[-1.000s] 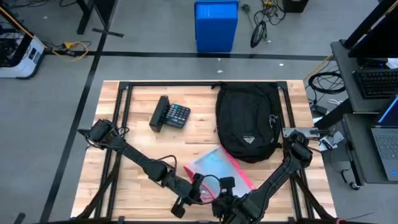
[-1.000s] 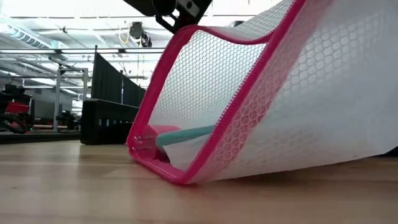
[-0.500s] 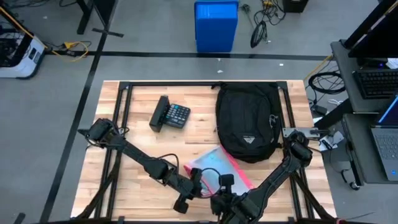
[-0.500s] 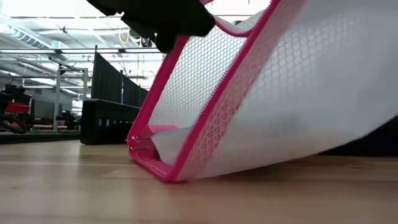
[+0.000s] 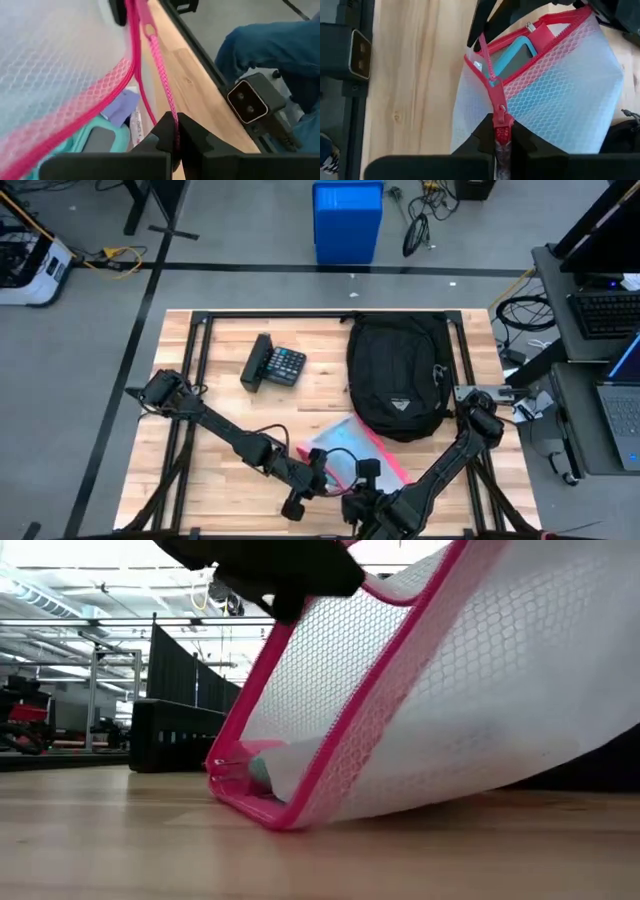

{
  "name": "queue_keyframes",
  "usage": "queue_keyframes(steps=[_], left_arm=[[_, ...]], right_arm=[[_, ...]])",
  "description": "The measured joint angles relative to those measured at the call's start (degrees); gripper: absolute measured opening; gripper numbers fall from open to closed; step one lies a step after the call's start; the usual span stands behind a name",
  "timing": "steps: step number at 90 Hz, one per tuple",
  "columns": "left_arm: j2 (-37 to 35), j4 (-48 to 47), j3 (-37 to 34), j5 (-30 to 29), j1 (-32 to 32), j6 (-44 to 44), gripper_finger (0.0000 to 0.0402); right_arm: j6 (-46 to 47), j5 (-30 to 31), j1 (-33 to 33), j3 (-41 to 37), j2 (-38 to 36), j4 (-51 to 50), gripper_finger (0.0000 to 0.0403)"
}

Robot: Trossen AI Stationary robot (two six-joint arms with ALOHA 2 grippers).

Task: Unpack backpack
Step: Close the white zip bag

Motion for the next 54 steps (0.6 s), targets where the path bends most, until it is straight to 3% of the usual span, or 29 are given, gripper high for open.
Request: queue_keyframes(steps=[54], left_arm=[[-1.04,7.61,0.09,-3.72,0.94,8.87,0.0001]], right_arm=[[-5.29,1.46,-2.76,0.0,-3.06,0.4,0.0]])
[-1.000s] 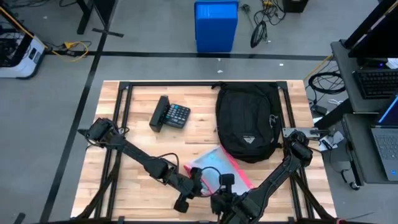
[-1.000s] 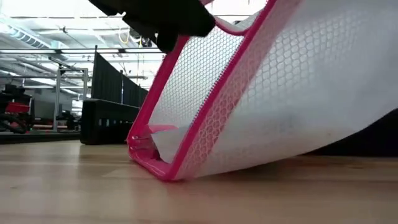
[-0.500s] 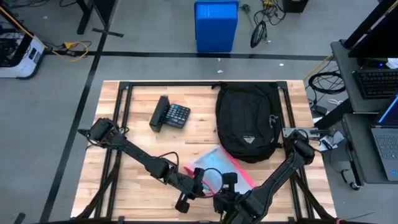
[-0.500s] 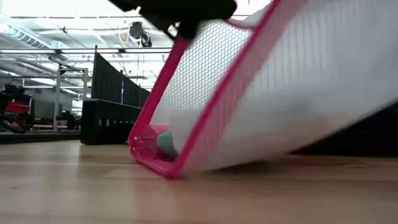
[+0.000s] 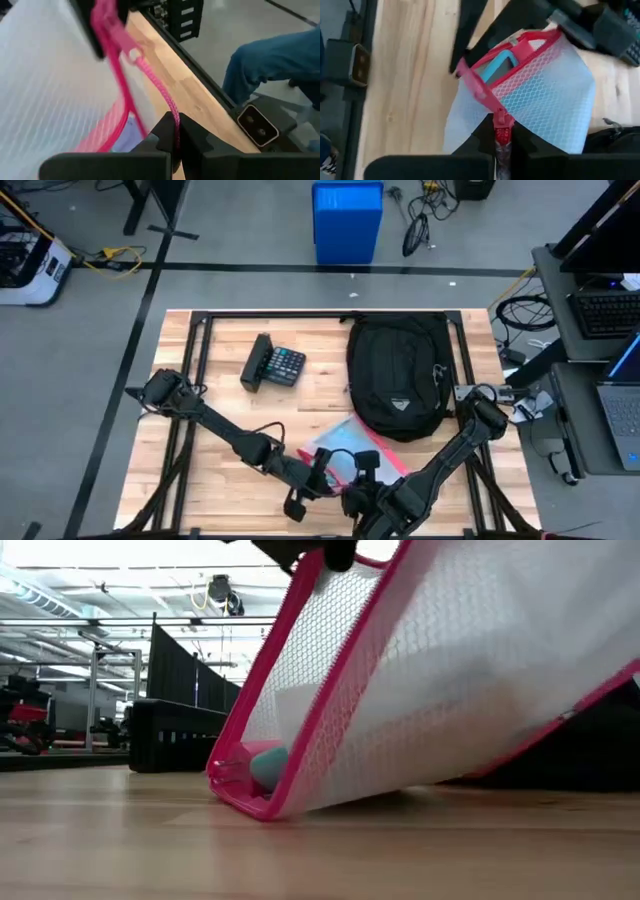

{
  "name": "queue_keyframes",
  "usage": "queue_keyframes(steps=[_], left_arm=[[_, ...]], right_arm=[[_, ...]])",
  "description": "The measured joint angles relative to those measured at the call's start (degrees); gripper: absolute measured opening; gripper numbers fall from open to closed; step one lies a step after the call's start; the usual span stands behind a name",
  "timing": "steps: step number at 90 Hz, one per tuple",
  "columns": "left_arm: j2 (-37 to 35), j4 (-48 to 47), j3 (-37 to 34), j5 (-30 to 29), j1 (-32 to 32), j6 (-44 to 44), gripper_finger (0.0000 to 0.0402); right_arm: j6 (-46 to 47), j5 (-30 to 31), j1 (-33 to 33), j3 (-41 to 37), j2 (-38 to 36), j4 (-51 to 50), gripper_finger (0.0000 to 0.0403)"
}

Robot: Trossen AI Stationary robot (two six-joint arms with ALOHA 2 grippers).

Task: Unpack backpack
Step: Close the white zip bag

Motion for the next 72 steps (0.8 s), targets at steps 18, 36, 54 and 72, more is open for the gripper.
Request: queue_keyframes(steps=[18,36,54,72], left_arm=[[-0.36,0.49,3.04,-2.4,0.48,2.82,0.0001],[-0.36,0.12,5.54,-4.88,0.87,3.96,0.0001],[-0.36,-0.05,6.21,-6.93,0.98,2.87,0.0001],[-0.36,-1.43,6.45,-11.77,1.07,-1.66,0.0001]], right_arm=[[-2.34,0.13,-1.77,0.02,0.02,1.19,0.0],[-2.19,0.41,-1.73,0.02,0.04,1.35,0.0],[-1.44,0.96,-0.69,0.04,0.04,1.02,0.0],[-0.12,0.53,0.58,0.04,0.12,-0.29,0.0]])
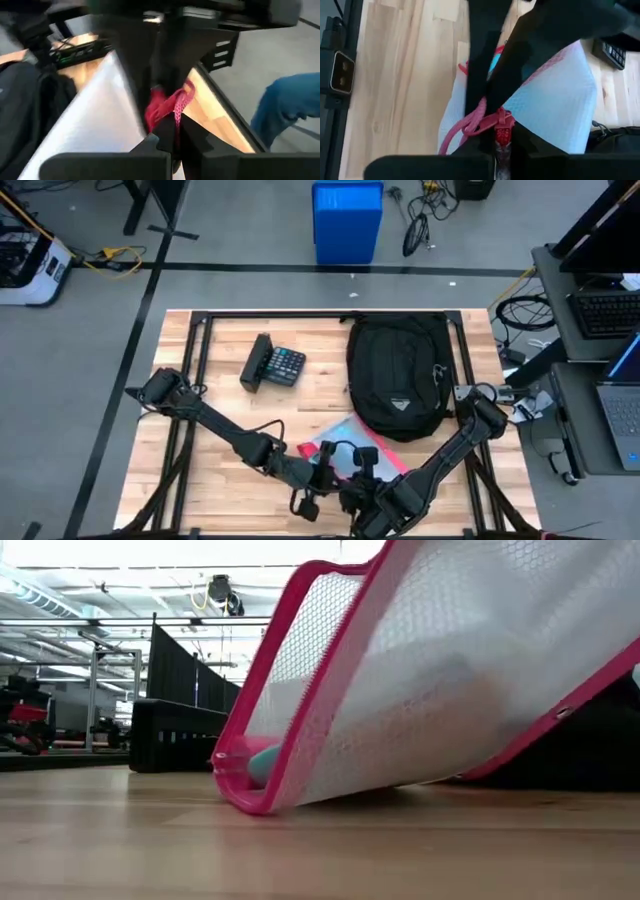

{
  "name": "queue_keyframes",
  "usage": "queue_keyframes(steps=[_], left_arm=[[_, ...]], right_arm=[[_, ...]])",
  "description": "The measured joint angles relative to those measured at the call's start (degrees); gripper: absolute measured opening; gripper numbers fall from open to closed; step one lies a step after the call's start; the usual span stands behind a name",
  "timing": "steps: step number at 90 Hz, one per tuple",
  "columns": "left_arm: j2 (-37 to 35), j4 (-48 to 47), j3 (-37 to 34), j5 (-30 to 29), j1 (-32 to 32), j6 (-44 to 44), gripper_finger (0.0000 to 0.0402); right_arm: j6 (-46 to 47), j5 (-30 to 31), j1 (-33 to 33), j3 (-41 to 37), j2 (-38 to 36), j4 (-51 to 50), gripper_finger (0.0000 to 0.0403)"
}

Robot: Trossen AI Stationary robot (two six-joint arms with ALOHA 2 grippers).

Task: Unpack backpack
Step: Close the white zip bag

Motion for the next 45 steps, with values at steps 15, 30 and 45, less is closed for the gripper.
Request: queue_keyframes(steps=[15,30,45], left_arm=[[-0.24,-2.47,0.15,-3.62,0.61,-1.87,0.0001],[-0.24,-7.7,0.2,-1.99,0.26,-4.62,0.0001],[-0.22,-8.96,0.17,-0.8,-0.22,-5.85,0.0001]], right_arm=[[4.11,-1.92,1.42,-0.02,0.12,-2.2,0.0],[6.0,-1.29,2.68,-0.02,0.03,-3.97,0.0],[6.98,-0.98,2.65,-0.01,-0.01,-4.5,0.0]])
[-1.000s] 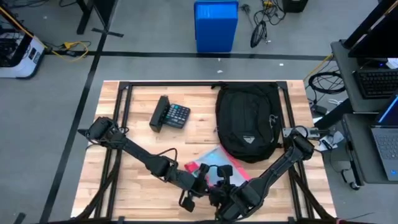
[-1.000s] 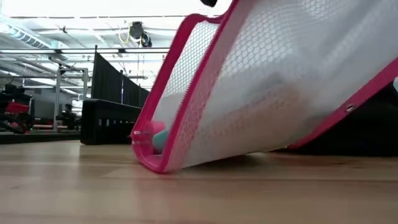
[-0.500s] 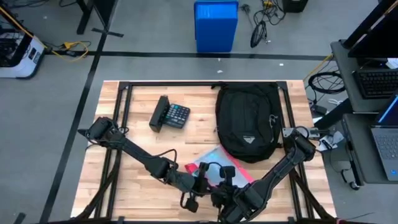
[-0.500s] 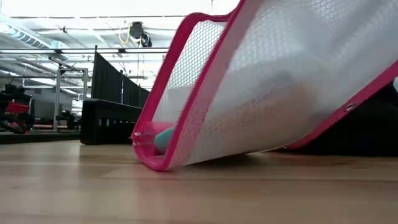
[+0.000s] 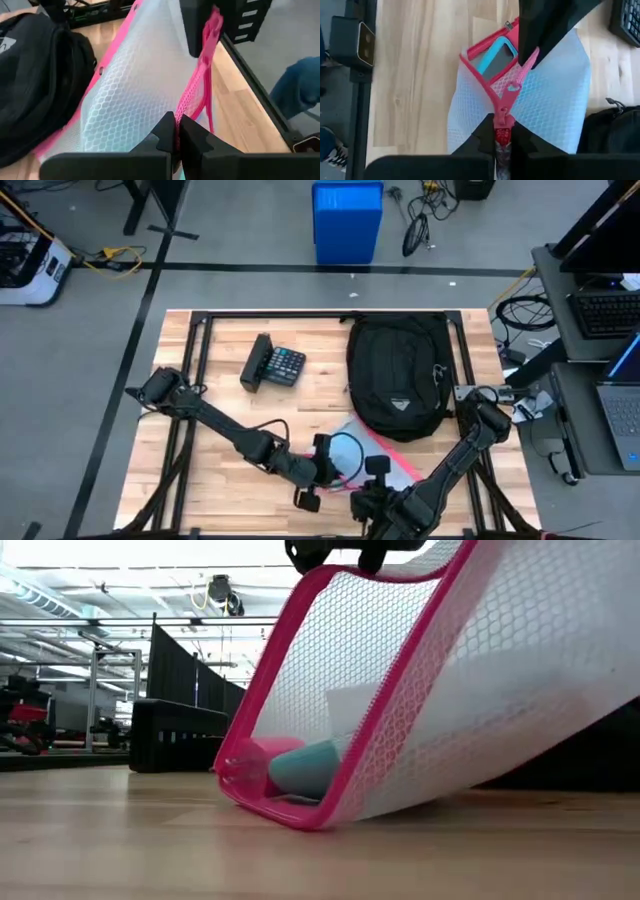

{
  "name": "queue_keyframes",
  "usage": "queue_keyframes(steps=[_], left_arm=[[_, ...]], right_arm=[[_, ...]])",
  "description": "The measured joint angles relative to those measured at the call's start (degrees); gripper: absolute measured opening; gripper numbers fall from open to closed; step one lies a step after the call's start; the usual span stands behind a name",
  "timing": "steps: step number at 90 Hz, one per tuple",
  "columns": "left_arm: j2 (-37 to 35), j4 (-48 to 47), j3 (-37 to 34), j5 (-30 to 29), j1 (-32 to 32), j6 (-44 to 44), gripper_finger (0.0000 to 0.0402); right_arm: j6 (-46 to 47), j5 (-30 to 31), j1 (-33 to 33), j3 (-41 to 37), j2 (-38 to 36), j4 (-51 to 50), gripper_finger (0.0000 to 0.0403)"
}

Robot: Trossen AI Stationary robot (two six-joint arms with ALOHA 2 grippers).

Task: Unpack backpack
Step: Close the white zip bag

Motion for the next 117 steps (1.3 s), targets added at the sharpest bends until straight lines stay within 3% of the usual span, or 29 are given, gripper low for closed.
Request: queue_keyframes(steps=[63,117], left_arm=[[0.11,-8.56,0.17,2.98,-1.0,-8.4,0.0001],[0.15,-7.19,-0.44,6.51,-0.92,-10.79,0.0001]], right_arm=[[0.5,1.12,-0.22,-0.1,-0.22,-1.18,0.0],[2.6,4.0,1.05,2.35,-0.37,-4.04,0.0]])
